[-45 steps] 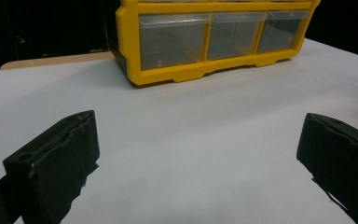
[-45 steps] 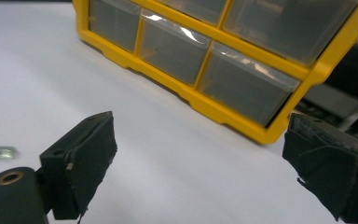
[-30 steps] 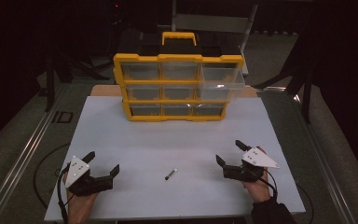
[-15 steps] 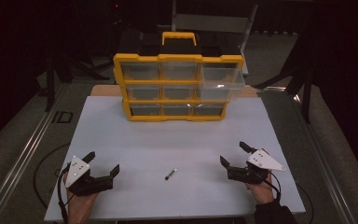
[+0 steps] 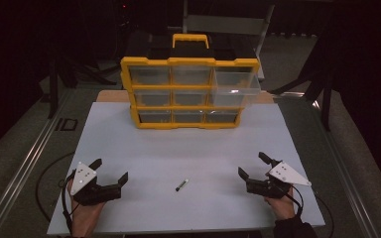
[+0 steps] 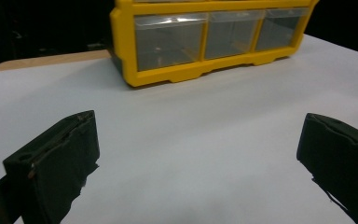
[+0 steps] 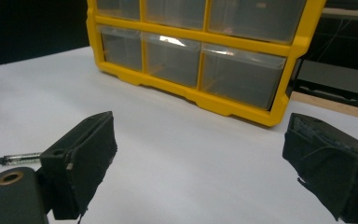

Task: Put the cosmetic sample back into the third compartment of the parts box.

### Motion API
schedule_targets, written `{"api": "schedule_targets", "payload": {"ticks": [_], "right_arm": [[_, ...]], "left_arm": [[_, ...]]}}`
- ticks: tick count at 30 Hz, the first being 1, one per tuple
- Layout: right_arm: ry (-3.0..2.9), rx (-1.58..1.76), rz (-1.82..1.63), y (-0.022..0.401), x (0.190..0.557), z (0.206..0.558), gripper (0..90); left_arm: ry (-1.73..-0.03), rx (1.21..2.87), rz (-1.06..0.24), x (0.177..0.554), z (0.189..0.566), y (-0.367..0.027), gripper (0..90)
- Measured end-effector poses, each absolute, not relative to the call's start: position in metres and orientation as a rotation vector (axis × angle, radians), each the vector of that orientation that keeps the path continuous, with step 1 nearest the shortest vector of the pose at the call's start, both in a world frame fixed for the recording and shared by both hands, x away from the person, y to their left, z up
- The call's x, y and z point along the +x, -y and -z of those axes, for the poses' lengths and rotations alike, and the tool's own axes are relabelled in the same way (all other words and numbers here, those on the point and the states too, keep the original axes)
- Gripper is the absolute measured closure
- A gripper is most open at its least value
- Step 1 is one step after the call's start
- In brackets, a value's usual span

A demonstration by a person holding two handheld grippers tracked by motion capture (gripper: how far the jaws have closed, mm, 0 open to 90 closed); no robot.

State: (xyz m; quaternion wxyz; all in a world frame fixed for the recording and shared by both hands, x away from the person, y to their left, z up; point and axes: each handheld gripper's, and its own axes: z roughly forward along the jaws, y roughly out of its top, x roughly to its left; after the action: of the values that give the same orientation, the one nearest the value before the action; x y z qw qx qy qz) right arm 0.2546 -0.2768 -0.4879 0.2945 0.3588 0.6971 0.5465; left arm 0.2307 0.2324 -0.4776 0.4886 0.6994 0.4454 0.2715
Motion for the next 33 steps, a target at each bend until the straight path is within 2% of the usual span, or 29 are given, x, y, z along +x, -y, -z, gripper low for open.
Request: {"api": "schedule_targets", "payload": {"ticks": [17, 24, 33], "right_arm": [[-1.814, 0.959, -1.467, 0.288, 0.25, 0.492, 9.3], [-1.83, 0.965, -1.446, 0.286, 0.251, 0.496, 9.3], [-1.824, 0.975, -1.446, 0.288, 0.251, 0.496, 9.3]], "left_arm": [[-1.009, 1.906, -0.611, 0.257, 0.446, -0.202, 0.0], [-1.0, 1.953, -0.563, 0.265, 0.442, -0.193, 0.0], [-0.985, 2.105, -0.525, 0.278, 0.443, -0.16, 0.0]]}}
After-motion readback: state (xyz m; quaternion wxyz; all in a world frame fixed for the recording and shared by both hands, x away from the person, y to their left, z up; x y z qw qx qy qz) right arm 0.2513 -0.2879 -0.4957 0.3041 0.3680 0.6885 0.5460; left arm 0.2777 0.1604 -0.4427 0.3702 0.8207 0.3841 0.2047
